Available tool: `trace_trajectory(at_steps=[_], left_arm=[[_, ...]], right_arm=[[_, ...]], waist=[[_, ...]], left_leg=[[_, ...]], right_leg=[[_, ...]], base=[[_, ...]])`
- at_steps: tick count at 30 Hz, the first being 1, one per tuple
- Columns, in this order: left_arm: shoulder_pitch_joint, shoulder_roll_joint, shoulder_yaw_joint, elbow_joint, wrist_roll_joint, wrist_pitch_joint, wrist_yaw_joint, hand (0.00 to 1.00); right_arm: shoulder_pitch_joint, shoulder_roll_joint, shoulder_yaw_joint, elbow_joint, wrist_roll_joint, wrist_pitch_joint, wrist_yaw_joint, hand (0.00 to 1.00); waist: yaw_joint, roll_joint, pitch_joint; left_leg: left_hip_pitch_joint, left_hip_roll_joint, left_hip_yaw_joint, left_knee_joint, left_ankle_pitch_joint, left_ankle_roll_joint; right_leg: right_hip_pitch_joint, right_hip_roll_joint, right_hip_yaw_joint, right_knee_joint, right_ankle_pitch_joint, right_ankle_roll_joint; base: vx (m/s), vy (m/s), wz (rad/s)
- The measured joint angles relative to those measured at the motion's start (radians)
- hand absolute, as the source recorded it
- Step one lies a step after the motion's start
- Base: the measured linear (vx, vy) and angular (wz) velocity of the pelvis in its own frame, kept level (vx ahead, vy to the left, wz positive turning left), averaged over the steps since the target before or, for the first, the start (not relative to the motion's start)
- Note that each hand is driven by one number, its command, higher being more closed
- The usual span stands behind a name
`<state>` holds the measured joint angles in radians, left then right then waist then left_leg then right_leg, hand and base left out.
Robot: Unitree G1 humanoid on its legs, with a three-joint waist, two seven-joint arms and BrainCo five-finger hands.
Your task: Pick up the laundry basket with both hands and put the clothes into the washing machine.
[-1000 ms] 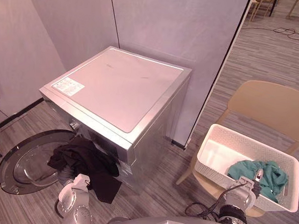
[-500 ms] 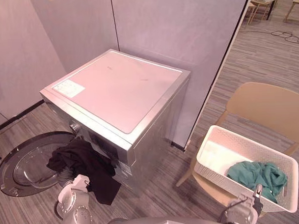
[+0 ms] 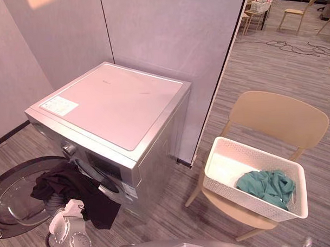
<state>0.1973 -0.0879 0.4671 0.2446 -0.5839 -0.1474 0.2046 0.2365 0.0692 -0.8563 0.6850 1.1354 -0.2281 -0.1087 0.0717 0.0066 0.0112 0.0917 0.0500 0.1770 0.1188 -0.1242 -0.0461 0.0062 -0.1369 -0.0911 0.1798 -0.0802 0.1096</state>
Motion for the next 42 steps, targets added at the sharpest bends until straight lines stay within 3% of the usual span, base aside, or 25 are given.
trace_trajectory(at_steps=[2, 5, 8, 14, 18, 23, 25, 26, 27, 29, 30, 32, 34, 35, 36, 38, 39, 40, 42], left_arm=[[-0.011, 0.004, 0.000, 0.074, -0.002, 0.000, -0.005, 1.00], [-0.018, 0.004, -0.003, 0.233, -0.002, 0.017, -0.032, 1.00], [-0.018, 0.004, 0.001, 0.351, -0.001, 0.031, -0.043, 1.00], [-0.016, 0.016, 0.000, 0.437, 0.001, 0.042, -0.070, 1.00], [-0.016, 0.032, -0.062, 0.434, 0.004, 0.044, -0.082, 1.00], [-0.017, 0.032, -0.180, 0.299, 0.010, 0.046, -0.084, 1.00], [-0.017, 0.030, -0.201, 0.241, 0.010, 0.046, -0.084, 1.00], [-0.027, 0.029, -0.218, 0.198, 0.010, 0.047, -0.085, 1.00], [-0.028, 0.029, -0.230, 0.173, 0.010, 0.047, -0.086, 1.00], [-0.028, 0.024, -0.251, 0.123, 0.010, 0.047, -0.093, 1.00], [-0.037, 0.017, -0.253, 0.102, 0.008, 0.046, -0.096, 1.00], [-0.058, 0.017, -0.254, 0.099, 0.002, 0.046, -0.096, 1.00], [-0.068, 0.017, -0.255, 0.099, -0.002, 0.046, -0.095, 1.00], [-0.067, 0.016, -0.259, 0.103, -0.002, 0.046, -0.095, 1.00], [-0.066, 0.051, -0.267, 0.122, -0.002, 0.046, -0.095, 1.00], [-0.059, 0.091, -0.275, 0.121, -0.004, 0.047, -0.094, 1.00], [-0.058, 0.124, -0.275, 0.106, -0.004, 0.046, -0.094, 1.00], [-0.057, 0.134, -0.274, 0.093, -0.004, 0.046, -0.094, 1.00], [-0.057, 0.147, -0.266, 0.011, -0.021, 0.028, -0.094, 1.00]], right_arm=[[0.001, -0.002, 0.044, 0.101, -0.039, 0.045, -0.002, 0.00], [0.008, 0.001, 0.146, 0.214, -0.234, 0.137, 0.001, 0.00], [0.027, 0.006, 0.198, 0.255, -0.461, 0.186, 0.037, 0.00], [0.015, -0.031, 0.282, 0.321, -0.780, 0.195, 0.046, 0.00], [-0.011, -0.102, 0.465, 0.327, -1.010, 0.200, 0.047, 0.00], [-0.079, -0.169, 0.637, 0.332, -1.024, 0.204, 0.068, 0.00], [-0.095, -0.176, 0.647, 0.326, -1.017, 0.204, 0.073, 0.00], [-0.100, -0.174, 0.647, 0.334, -1.013, 0.200, 0.075, 0.00], [-0.105, -0.176, 0.645, 0.336, -1.011, 0.202, 0.074, 0.00], [-0.095, -0.170, 0.615, 0.340, -0.966, 0.203, 0.072, 0.00], [-0.088, -0.152, 0.569, 0.348, -0.876, 0.193, 0.060, 0.00], [-0.085, -0.127, 0.508, 0.360, -0.772, 0.170, 0.038, 0.00], [-0.080, -0.116, 0.467, 0.364, -0.731, 0.164, 0.032, 0.00], [-0.079, -0.122, 0.433, 0.366, -0.728, 0.164, 0.032, 0.00], [-0.083, -0.098, 0.403, 0.395, -0.727, 0.167, 0.032, 0.00], [-0.081, -0.075, 0.407, 0.396, -0.716, 0.168, 0.033, 0.00], [-0.085, -0.069, 0.416, 0.402, -0.710, 0.172, 0.033, 0.00], [-0.090, -0.071, 0.421, 0.401, -0.710, 0.171, 0.033, 0.00], [-0.137, -0.096, 0.466, 0.418, -0.709, 0.171, 0.033, 0.00]], waist=[[-0.007, 0.003, -0.002], [-0.019, 0.008, -0.002], [-0.021, 0.011, -0.001], [-0.018, 0.001, -0.005], [-0.020, -0.007, 0.009], [-0.017, -0.011, 0.050], [-0.016, -0.026, 0.065], [-0.019, -0.040, 0.084], [-0.020, -0.042, 0.092], [-0.032, -0.041, 0.095], [-0.040, -0.039, 0.093], [-0.049, -0.036, 0.082], [-0.060, -0.023, 0.067], [-0.069, 0.006, 0.053], [-0.075, -0.003, 0.048], [-0.074, -0.045, 0.025], [-0.072, -0.056, 0.019], [-0.072, -0.056, 0.019], [-0.049, -0.030, 0.020]], left_leg=[[0.003, 0.001, 0.001, -0.002, 0.000, 0.000], [0.021, 0.001, 0.001, -0.014, 0.000, 0.000], [0.033, 0.002, -0.001, -0.021, 0.000, 0.000], [0.035, 0.000, -0.028, -0.013, 0.003, -0.001], [-0.005, -0.001, -0.092, 0.046, 0.003, -0.001], [-0.133, -0.019, -0.203, 0.023, 0.068, -0.010], [-0.132, -0.002, -0.171, -0.035, 0.069, -0.007], [-0.178, 0.019, -0.108, 0.066, 0.041, 0.034], [-0.199, 0.033, -0.077, 0.134, 0.028, 0.043], [-0.202, 0.116, 0.021, 0.272, -0.010, 0.040], [-0.167, 0.196, 0.077, 0.284, -0.023, 0.033], [-0.155, 0.286, 0.099, 0.269, -0.027, 0.017], [-0.137, 0.330, 0.107, 0.199, 0.011, 0.010], [-0.111, 0.347, 0.099, 0.114, 0.071, -0.010], [-0.093, 0.313, 0.095, 0.070, 0.070, -0.149], [-0.109, 0.268, 0.089, 0.082, 0.058, -0.145], [-0.134, 0.245, 0.078, 0.136, 0.023, -0.145], [-0.151, 0.239, 0.074, 0.170, 0.001, -0.142], [-0.260, 0.244, 0.062, 0.341, -0.097, -0.126]], right_leg=[[0.003, 0.000, -0.001, -0.003, 0.001, 0.000], [0.020, 0.001, -0.002, -0.010, 0.003, 0.000], [0.030, 0.002, -0.004, -0.018, 0.002, 0.000], [0.046, 0.003, -0.015, -0.017, 0.002, 0.000], [0.059, 0.001, -0.069, 0.008, -0.013, -0.010], [-0.067, -0.037, -0.183, 0.150, -0.077, -0.047], [-0.076, -0.061, -0.231, 0.148, -0.071, -0.066], [-0.091, -0.096, -0.273, 0.165, -0.070, -0.074], [-0.092, -0.110, -0.296, 0.176, -0.071, -0.076], [-0.066, -0.138, -0.370, 0.179, -0.069, -0.072], [-0.041, -0.146, -0.421, 0.168, -0.062, -0.063], [-0.041, -0.150, -0.464, 0.146, -0.041, -0.050], [-0.045, -0.144, -0.483, 0.113, -0.009, -0.034], [-0.046, -0.121, -0.482, 0.086, 0.017, -0.002], [-0.040, -0.108, -0.414, 0.013, 0.057, 0.008], [-0.019, -0.107, -0.354, -0.072, 0.110, -0.004], [0.002, -0.120, -0.331, -0.118, 0.145, 0.000], [0.006, -0.128, -0.328, -0.129, 0.155, -0.001], [-0.018, -0.146, -0.314, -0.141, 0.191, 0.051]], base=[[0.00, 0.000, 0.00], [-0.01, 0.001, 0.00], [-0.03, -0.001, 0.00], [0.00, -0.008, 0.08], [-0.03, -0.030, 0.38], [-0.19, -0.086, 0.79], [-0.13, -0.055, 0.85], [-0.10, -0.014, 0.78], [-0.16, -0.020, 1.05], [-0.14, 0.024, 1.13], [-0.09, 0.096, 1.05], [-0.07, 0.180, 0.91], [-0.02, 0.227, 0.73], [-0.01, 0.411, 0.67], [-0.01, 0.405, 0.46], [0.00, 0.320, 0.26], [0.00, 0.267, 0.22], [-0.02, 0.293, 0.14], [-0.08, 0.284, -0.08]])
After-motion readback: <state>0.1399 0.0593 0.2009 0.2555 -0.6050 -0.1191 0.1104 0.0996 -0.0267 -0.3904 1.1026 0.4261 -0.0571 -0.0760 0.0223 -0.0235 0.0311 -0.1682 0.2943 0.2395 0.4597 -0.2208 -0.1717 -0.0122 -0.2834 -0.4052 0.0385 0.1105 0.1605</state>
